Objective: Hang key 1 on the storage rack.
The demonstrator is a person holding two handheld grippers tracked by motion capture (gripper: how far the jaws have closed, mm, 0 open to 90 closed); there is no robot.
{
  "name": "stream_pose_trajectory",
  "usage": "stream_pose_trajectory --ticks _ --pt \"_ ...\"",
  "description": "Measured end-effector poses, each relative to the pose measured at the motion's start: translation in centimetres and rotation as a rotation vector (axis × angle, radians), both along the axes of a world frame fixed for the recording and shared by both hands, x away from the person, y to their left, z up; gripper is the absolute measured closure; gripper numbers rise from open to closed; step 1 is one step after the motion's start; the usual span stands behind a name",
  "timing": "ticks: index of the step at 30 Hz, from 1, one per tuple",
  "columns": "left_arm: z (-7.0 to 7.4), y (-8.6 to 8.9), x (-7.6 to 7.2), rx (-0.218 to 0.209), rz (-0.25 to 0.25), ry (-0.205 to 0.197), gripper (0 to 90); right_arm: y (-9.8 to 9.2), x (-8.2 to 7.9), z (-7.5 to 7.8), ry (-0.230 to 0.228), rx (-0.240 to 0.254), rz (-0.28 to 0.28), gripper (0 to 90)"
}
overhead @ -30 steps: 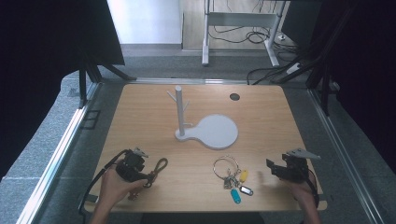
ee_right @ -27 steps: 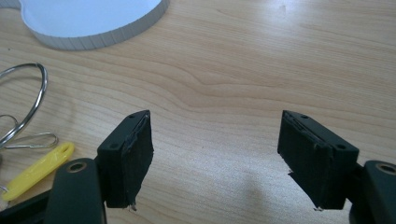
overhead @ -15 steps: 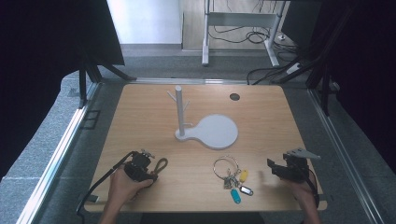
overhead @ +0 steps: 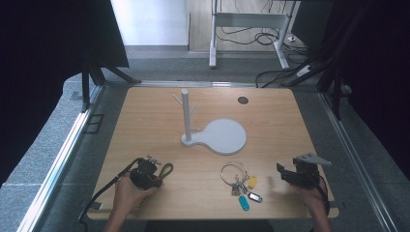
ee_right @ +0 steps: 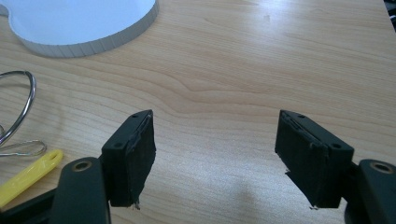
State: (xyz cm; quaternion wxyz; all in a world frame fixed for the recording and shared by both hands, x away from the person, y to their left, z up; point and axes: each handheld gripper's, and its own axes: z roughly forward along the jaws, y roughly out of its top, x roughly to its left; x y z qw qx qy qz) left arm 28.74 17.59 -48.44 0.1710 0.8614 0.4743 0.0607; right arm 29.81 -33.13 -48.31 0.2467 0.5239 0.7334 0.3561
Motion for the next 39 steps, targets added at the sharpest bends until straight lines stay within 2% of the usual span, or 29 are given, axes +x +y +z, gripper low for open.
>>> stream_pose_trajectory --ticks 8,16,21,22,24,26,31,39 --pt "0.0 0.2 0.2 -0.024 -0.032 0.012 66.9 -0.1 0.1 0.0 -0.001 0.001 -0.003 29.5" --pt "0.4 1.8 0.5 -0.120 -0.042 -0.014 66.9 -0.5 0.0 0.2 -0.008 0.014 -0.014 30.0" --pt "1.2 2.8 0.6 -0.196 -0.049 -0.030 66.9 -0.8 0.0 0.1 -0.003 0.030 -0.024 30.3" --pt "1.2 2.8 0.6 -0.196 -0.049 -0.030 66.9 -0.8 0.0 0.1 -0.003 0.030 -0.024 30.3" --pt "1.7 3.2 0.8 -0.224 -0.053 -0.033 66.9 -0.7 0.0 0.0 0.000 0.030 -0.023 30.6" --pt "1.9 3.4 0.9 -0.231 -0.057 -0.034 66.9 -0.7 0.0 0.0 0.001 0.029 -0.021 30.6" --pt "3.0 4.3 1.2 -0.282 -0.059 -0.058 66.9 -0.5 0.1 -0.1 0.009 0.024 -0.019 30.8" --pt "4.6 5.0 1.8 -0.323 -0.063 -0.090 66.9 -0.5 0.1 -0.2 0.015 0.022 -0.023 31.1"
